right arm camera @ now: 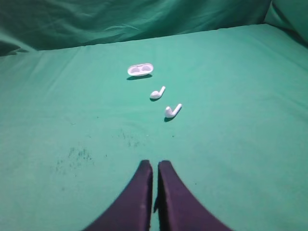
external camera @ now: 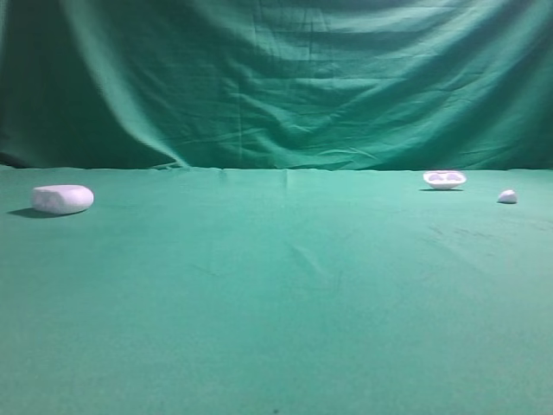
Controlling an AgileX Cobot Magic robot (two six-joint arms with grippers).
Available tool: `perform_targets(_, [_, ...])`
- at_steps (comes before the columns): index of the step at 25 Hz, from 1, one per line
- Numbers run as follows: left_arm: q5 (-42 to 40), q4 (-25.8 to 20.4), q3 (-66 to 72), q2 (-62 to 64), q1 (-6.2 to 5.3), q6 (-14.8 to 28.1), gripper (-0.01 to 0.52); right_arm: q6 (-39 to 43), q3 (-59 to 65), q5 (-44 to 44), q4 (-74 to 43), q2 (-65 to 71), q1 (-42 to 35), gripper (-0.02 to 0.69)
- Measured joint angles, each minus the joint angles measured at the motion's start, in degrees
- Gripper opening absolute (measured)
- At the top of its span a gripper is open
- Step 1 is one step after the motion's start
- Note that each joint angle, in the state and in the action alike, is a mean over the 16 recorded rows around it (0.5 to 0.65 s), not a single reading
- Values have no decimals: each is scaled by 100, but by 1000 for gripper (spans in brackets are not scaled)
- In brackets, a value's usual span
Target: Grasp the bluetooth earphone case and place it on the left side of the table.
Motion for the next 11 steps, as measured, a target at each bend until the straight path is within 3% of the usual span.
perform_targets(11, [0,0,0,0,0,0,0,0,-2,25,16,0,0,0])
